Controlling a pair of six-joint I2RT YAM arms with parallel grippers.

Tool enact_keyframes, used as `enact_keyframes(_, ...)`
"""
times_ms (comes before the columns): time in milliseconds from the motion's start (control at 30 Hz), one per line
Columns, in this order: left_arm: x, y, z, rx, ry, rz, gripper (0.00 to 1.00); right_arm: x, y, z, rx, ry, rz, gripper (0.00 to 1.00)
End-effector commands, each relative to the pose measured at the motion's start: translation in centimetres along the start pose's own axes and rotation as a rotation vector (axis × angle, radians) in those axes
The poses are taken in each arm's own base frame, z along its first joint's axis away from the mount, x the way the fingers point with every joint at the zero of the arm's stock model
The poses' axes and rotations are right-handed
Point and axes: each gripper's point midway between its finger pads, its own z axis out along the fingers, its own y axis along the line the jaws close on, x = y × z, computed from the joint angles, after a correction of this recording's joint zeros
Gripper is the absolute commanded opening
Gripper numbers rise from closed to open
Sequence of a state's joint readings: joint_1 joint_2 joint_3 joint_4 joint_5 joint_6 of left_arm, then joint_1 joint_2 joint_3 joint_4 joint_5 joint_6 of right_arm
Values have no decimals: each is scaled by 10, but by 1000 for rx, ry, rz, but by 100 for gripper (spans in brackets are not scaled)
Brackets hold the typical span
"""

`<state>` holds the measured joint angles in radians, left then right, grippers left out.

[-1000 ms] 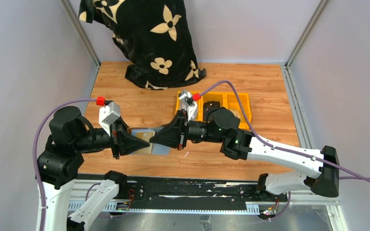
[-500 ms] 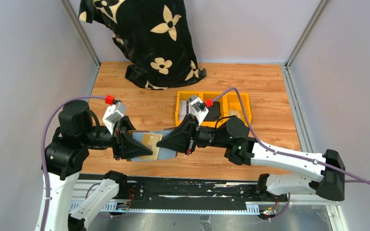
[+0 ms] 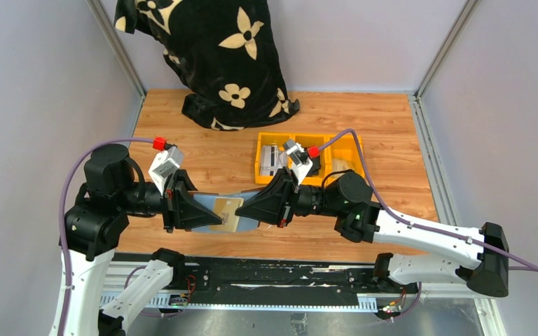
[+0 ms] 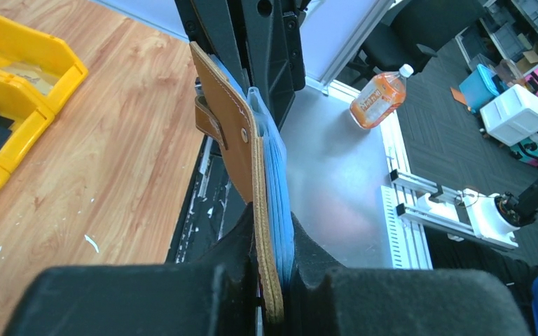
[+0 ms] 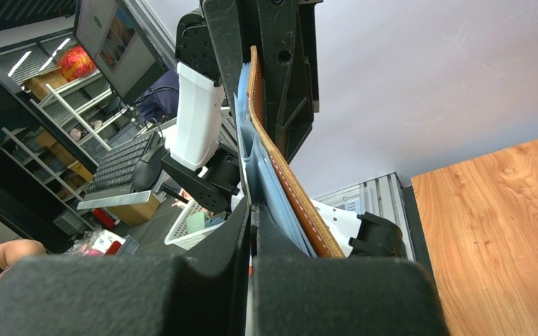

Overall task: Take the credit cards out of the card holder
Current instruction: Remove the credit card from the card holder.

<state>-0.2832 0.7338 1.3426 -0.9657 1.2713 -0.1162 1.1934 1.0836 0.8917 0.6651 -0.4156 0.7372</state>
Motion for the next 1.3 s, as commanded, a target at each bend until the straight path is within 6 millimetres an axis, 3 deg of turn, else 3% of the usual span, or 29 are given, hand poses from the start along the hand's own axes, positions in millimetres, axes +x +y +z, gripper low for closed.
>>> enact_keyframes(0, -5, -25, -4, 72, 0, 6, 5, -6, -7, -5, 29, -4, -32, 1)
enact_keyframes(233, -4, -22, -3, 66, 1, 1, 3, -13, 6, -1, -53, -49, -2, 23)
enact_keyframes(333, -5, -22, -3, 63, 0, 3, 3, -15, 11, 5, -95, -56, 17, 27)
enact_keyframes(400, -6, -22, -3, 56, -1, 2, 3, -17, 14, 8, -113, -57, 20, 22)
enact_keyframes(533, -5, -24, -4, 59, -3, 4, 3, -15, 13, 5, -107, -61, 13, 1)
enact_keyframes(800, -7, -24, -4, 56, -5, 10, 3, -13, 14, -13, -75, -71, -8, 0)
enact_keyframes(1133, -8, -23, -4, 41, -8, 13, 3, -12, 19, -8, -113, -50, -7, 0)
enact_keyframes(1267, -11, -21, -4, 22, -15, 21, 0, -9, 13, -13, -64, -40, -17, 1)
